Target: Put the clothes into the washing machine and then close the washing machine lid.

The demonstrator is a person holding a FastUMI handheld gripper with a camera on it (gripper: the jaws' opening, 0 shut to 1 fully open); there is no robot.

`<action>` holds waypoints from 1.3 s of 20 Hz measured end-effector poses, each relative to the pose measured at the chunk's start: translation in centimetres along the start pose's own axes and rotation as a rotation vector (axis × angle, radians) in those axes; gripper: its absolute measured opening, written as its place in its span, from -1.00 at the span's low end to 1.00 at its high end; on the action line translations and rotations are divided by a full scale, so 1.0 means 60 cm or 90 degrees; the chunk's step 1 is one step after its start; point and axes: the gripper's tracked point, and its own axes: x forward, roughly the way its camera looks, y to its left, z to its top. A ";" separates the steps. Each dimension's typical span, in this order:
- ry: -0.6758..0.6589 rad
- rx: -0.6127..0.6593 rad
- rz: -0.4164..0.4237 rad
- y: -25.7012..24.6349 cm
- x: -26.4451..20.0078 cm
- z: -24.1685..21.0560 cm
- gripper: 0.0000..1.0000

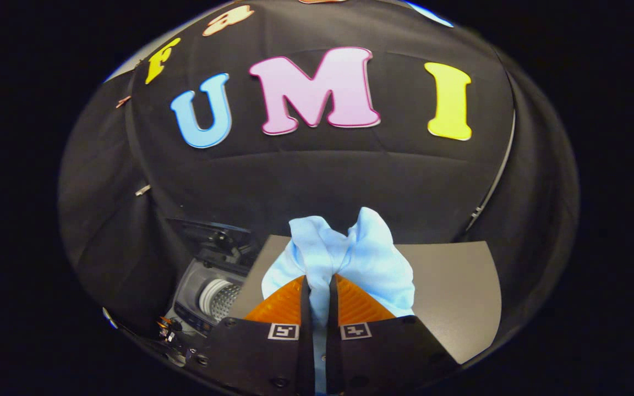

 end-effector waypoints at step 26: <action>0.054 -0.193 0.317 0.602 0.200 -0.105 -0.75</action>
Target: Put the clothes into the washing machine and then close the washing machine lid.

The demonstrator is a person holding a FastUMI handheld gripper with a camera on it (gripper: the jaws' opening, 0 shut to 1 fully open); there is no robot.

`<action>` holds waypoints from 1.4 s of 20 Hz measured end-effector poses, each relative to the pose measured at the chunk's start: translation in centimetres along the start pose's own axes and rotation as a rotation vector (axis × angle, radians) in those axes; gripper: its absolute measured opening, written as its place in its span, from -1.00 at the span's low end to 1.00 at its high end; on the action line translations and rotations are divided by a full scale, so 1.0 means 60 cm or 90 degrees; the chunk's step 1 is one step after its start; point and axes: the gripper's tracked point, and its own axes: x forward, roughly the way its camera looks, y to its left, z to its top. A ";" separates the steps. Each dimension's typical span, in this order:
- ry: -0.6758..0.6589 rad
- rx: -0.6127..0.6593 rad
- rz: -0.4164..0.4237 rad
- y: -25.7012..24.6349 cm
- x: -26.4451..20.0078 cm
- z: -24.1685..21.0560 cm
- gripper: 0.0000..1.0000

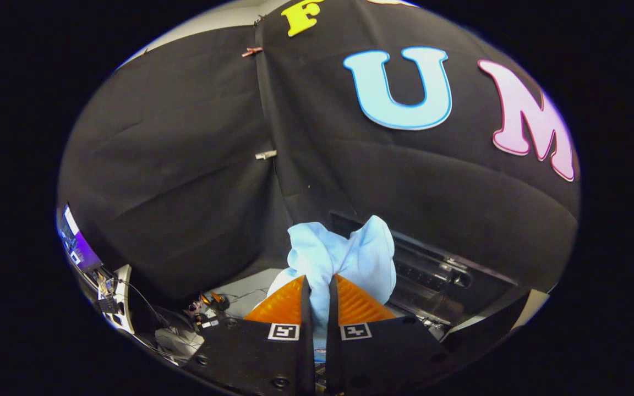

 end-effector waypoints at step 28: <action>-0.013 -0.052 -0.021 -0.072 0.077 -0.043 1.00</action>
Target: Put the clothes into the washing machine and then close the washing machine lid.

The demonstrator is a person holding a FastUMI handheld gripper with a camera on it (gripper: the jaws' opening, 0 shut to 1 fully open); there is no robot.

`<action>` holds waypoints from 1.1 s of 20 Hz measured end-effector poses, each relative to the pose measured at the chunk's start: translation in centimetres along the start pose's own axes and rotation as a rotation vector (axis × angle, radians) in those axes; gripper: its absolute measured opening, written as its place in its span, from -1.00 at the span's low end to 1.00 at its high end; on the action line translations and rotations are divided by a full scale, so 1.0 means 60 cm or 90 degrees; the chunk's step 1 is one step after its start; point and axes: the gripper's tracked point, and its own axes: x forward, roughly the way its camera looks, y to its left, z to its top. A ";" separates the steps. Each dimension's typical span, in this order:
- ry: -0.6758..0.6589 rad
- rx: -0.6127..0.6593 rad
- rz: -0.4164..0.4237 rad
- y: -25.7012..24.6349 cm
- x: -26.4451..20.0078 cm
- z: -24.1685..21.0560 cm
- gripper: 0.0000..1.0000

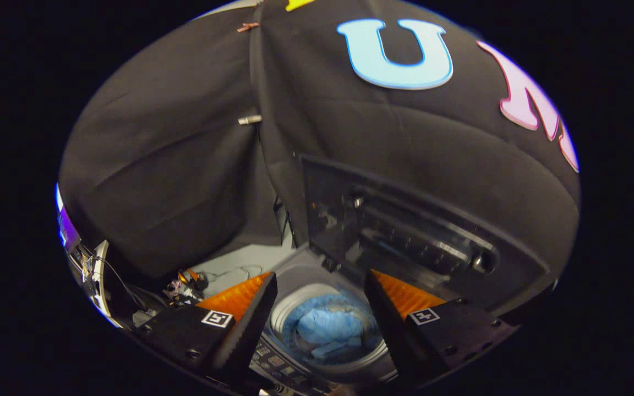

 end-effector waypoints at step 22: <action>-0.180 0.159 -0.263 -0.316 -0.040 0.139 0.99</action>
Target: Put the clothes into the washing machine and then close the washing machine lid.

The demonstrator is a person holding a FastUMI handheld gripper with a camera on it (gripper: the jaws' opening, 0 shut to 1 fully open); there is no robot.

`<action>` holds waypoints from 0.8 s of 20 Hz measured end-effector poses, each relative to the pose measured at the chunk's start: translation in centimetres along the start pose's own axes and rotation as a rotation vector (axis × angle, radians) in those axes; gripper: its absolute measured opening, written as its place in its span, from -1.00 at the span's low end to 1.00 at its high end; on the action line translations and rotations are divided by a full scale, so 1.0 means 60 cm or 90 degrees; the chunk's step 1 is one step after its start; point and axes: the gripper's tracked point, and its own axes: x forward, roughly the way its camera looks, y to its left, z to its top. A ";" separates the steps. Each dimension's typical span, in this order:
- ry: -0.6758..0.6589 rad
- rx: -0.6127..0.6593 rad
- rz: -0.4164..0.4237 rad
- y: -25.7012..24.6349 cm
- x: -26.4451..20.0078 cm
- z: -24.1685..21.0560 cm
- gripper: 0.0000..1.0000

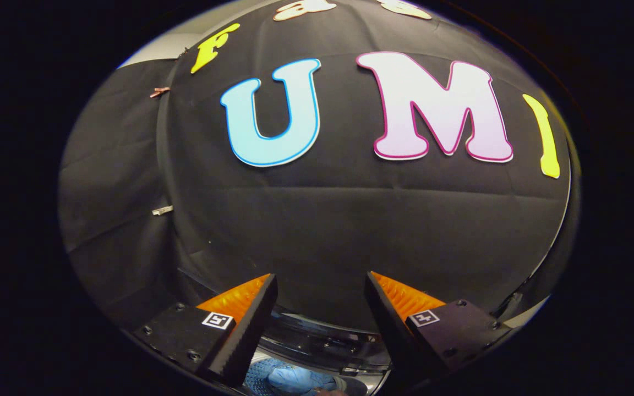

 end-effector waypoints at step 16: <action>0.110 0.057 -0.024 -0.018 0.002 -0.053 1.00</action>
